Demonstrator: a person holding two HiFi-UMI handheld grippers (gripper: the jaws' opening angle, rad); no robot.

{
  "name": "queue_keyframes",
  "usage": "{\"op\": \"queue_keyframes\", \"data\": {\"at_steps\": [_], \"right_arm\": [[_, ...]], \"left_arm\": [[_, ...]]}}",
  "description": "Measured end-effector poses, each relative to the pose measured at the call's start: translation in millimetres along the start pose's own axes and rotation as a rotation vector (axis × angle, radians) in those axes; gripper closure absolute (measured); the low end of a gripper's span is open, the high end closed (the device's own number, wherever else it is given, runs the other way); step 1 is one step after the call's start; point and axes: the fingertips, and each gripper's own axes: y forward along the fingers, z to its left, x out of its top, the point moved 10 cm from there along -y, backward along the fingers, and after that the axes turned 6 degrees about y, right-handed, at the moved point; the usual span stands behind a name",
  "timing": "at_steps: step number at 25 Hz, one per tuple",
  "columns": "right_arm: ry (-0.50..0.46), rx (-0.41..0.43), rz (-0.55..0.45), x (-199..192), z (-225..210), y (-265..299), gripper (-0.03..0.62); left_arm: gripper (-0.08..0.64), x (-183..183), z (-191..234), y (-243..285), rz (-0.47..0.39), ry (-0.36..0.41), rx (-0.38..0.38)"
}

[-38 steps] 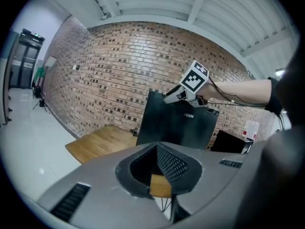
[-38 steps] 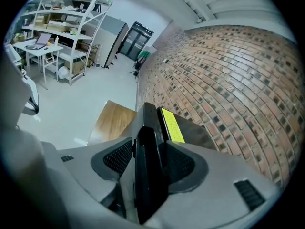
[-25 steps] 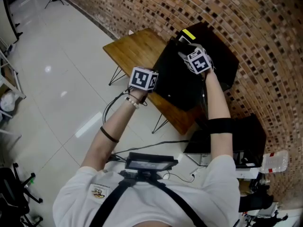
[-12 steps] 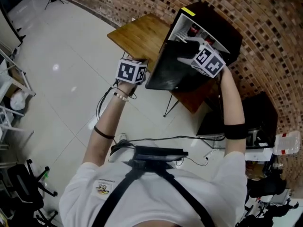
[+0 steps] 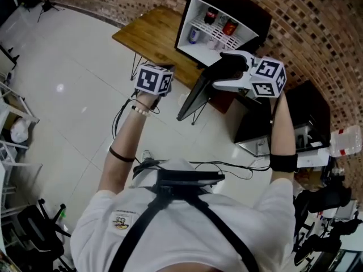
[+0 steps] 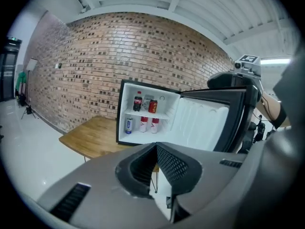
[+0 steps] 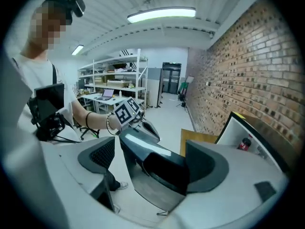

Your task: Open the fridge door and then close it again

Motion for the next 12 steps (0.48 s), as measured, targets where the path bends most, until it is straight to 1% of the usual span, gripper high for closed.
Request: {"op": "queue_keyframes", "data": {"at_steps": [3,6,8,12], "right_arm": [[0.049,0.022,-0.006,-17.1,15.4,-29.4,0.106],[0.04,0.03,0.046,-32.0,27.2,-56.3,0.087],[0.004,0.011,0.121,-37.0,36.2,-73.4,0.091],[-0.119,-0.085,0.252,-31.4,68.1,-93.6,0.097]], "left_arm": [[0.558,3.8,-28.2,10.9,-0.001,0.022,-0.038],[0.558,7.4,-56.8,24.2,0.003,0.041,-0.072],[0.558,8.2,-75.3,33.3,0.009,0.052,-0.092],[0.558,9.7,-111.1,46.2,0.017,0.075,-0.136]]}}
